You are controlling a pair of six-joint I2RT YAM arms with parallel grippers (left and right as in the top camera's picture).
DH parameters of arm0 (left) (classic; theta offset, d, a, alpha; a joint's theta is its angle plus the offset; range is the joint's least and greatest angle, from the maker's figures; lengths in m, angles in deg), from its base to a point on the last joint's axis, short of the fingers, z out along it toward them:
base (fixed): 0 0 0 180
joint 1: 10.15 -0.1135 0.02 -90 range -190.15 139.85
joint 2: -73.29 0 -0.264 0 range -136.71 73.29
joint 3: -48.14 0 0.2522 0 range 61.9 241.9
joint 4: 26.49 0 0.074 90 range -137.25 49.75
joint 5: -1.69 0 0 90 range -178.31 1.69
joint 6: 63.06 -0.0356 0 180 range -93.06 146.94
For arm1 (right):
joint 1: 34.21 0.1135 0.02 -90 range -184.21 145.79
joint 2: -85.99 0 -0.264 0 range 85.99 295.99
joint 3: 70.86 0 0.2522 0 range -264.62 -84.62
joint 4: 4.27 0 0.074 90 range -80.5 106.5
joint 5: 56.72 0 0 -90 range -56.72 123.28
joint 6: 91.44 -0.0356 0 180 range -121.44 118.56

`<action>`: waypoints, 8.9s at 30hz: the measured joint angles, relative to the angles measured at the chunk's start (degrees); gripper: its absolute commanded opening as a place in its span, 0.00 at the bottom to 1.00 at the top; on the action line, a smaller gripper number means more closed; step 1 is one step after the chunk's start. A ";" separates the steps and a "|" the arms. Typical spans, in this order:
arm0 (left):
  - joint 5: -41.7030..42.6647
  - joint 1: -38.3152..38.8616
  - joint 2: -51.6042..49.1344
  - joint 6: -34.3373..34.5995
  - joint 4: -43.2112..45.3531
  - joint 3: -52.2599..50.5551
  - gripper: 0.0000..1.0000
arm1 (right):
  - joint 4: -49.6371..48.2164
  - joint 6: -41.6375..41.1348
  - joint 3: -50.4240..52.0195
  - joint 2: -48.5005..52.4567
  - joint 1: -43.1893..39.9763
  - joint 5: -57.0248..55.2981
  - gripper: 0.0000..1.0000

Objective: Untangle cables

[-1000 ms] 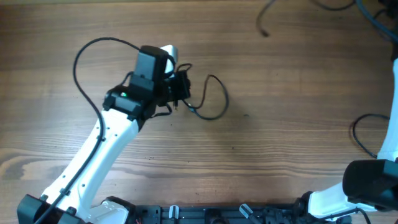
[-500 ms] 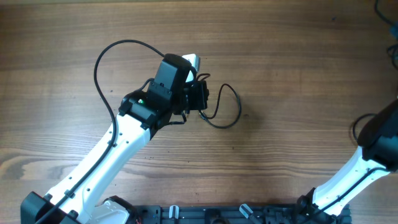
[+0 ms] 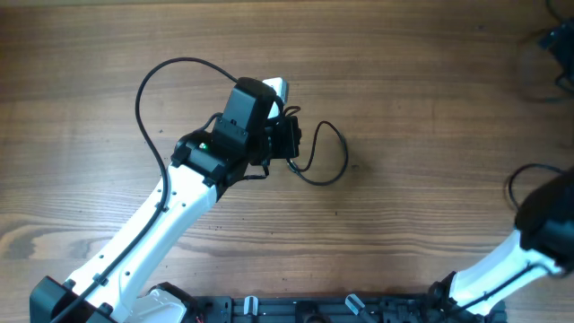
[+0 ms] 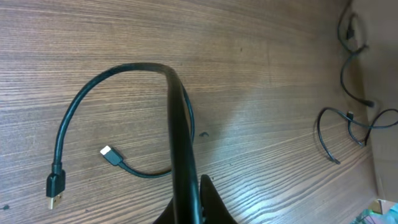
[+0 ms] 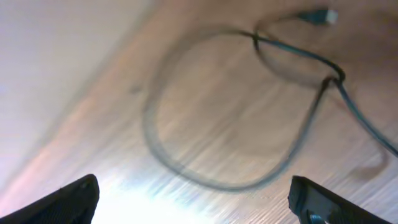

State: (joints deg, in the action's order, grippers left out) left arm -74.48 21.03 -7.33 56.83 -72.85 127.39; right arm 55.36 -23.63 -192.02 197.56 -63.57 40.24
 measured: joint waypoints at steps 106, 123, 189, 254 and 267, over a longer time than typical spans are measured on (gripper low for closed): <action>6.27 -12.48 2.84 17.73 2.12 1.22 1.00 | -18.16 0.66 -4.15 7.37 15.47 1.20 1.00; -9.62 -12.41 2.84 17.68 -13.55 1.38 1.00 | 15.74 15.02 -4.52 -32.13 48.68 -3.80 1.00; -9.73 -12.41 2.84 17.68 -13.68 1.40 1.00 | -45.86 15.89 106.97 -110.46 39.80 -3.61 1.00; -5.18 -31.36 79.78 -23.85 28.98 -64.70 1.00 | -45.90 15.87 107.01 -110.84 39.80 -3.61 1.00; -5.20 -31.36 79.78 -23.85 28.98 -64.70 1.00 | -45.90 15.87 107.01 -110.84 39.80 -3.61 1.00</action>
State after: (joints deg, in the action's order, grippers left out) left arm -79.69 -10.34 72.45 32.99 -43.86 62.70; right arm 9.46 -7.76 -85.00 86.72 -23.77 36.64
